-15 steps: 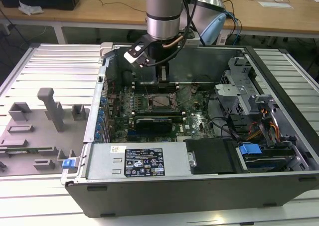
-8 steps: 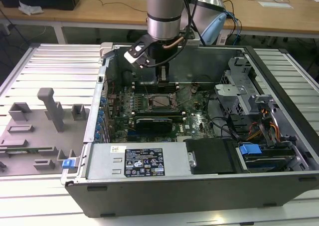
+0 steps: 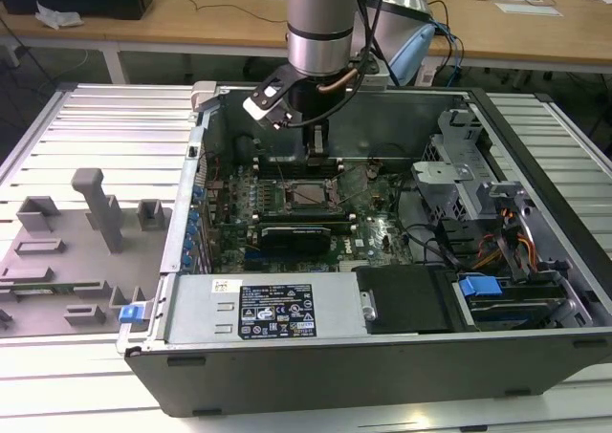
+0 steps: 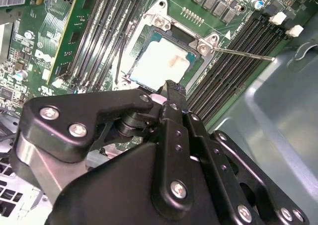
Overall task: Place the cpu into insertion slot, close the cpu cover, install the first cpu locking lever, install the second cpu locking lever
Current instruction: 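Place the cpu into insertion slot, then close the cpu cover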
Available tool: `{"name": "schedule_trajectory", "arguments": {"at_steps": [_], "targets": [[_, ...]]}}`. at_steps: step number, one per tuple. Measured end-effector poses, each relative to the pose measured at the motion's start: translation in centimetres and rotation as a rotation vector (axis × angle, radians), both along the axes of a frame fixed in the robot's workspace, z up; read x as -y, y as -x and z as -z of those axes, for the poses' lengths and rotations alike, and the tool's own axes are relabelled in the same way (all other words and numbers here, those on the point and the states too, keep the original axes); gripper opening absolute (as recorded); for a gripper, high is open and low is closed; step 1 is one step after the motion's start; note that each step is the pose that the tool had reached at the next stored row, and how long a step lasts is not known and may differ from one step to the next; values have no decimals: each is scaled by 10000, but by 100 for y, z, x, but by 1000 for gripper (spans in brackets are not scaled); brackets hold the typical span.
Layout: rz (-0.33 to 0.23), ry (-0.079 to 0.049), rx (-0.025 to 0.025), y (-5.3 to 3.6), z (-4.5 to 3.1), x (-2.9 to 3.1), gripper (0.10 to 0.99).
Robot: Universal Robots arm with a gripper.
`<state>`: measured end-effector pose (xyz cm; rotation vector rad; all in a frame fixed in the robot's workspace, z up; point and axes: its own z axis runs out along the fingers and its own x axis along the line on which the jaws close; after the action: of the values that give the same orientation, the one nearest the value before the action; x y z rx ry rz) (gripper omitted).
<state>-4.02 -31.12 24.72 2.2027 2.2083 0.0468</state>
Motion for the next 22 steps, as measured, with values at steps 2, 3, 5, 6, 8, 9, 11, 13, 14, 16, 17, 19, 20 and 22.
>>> {"name": "schedule_trajectory", "arguments": {"at_steps": [2,3,5,6,8,9,11,13,14,16,17,19,20,22], "targets": [[0,0,0,0,-1,0,106],[0,1,-1,0,-2,0,106],[1,2,-1,0,-4,0,106],[0,1,-1,0,-4,0,106],[0,2,-1,0,-5,0,106],[0,1,-1,0,-5,0,106],[0,1,-1,0,-7,0,106],[1,0,0,0,-7,0,106],[1,-1,-1,0,-8,0,106],[-1,-3,-2,-9,-8,0,106],[0,-2,-4,-23,-9,1,106],[1,-4,-2,-57,-8,0,106],[0,-4,-3,-84,-8,0,106],[0,-4,-4,-131,-8,0,106]]}}
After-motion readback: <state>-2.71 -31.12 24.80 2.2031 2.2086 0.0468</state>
